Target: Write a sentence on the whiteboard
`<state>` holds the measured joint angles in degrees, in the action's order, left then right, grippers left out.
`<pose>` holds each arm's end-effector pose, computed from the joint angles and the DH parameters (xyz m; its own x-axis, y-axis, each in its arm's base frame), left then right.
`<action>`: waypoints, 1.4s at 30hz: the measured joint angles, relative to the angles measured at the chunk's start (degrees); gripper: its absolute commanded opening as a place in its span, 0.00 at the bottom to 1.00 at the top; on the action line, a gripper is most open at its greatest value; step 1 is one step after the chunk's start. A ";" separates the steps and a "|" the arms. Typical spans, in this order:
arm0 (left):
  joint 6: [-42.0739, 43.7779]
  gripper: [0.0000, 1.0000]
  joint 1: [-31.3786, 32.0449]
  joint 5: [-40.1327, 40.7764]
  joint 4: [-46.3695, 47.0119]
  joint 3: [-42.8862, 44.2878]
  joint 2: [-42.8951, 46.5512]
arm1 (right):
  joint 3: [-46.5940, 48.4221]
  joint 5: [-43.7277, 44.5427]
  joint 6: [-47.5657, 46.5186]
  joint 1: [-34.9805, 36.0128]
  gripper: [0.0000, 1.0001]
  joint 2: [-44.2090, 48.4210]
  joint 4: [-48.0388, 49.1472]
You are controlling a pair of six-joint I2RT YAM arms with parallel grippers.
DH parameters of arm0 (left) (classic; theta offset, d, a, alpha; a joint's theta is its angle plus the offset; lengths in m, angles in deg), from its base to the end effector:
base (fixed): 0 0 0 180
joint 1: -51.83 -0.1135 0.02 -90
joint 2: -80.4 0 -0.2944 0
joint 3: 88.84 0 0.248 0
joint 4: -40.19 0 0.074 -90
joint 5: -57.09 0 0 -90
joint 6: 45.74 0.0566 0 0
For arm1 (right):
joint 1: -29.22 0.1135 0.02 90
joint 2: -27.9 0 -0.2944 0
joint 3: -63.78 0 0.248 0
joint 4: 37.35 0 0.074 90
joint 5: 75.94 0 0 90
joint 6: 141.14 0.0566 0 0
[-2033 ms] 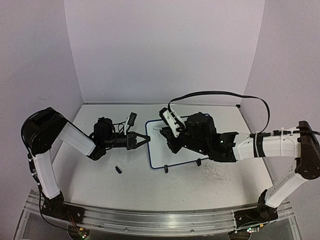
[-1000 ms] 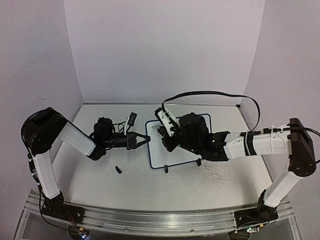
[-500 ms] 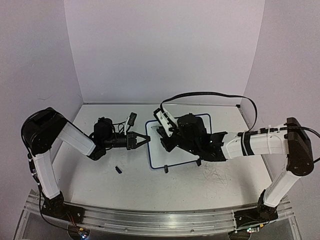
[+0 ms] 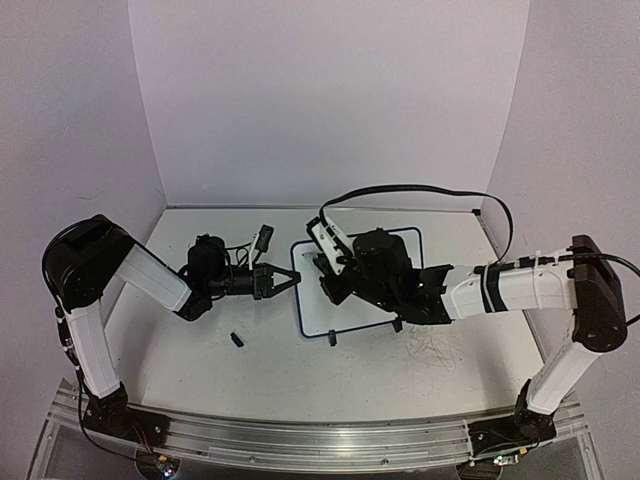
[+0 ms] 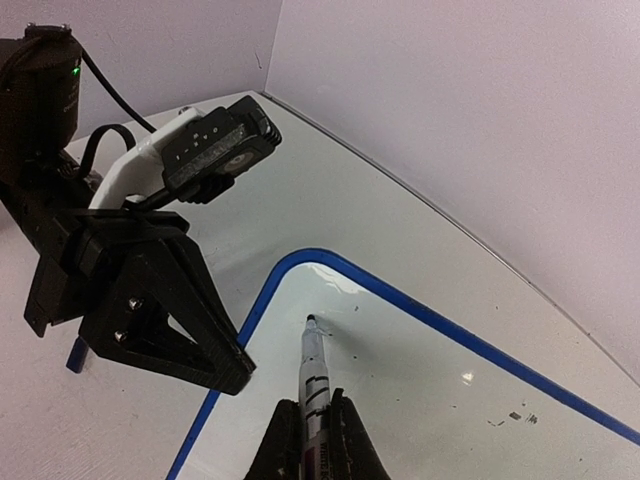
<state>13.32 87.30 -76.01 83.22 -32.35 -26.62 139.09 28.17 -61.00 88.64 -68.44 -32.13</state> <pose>0.2855 -0.2509 0.1885 -0.5927 -0.0387 -0.8045 0.7820 0.2118 -0.5862 0.2194 0.3442 0.2820 -0.0140 -0.3502 -0.9366 -0.7288 0.6449 -0.2302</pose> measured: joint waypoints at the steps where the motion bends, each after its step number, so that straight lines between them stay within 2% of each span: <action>1: 0.00 0.00 0.00 -0.01 0.00 0.00 0.00 | -0.01 0.00 0.08 0.00 0.00 0.00 -0.01; 27: -0.08 0.00 0.02 0.64 -0.09 0.00 0.00 | -3.15 -0.14 2.97 1.42 0.00 0.07 -0.69; 42: -0.07 0.00 0.12 0.64 0.03 -0.13 0.00 | -1.39 -1.28 2.86 1.38 0.00 4.17 0.40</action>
<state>13.25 87.41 -75.37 83.25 -32.49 -26.62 137.70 26.89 -58.15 90.02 -64.27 -31.73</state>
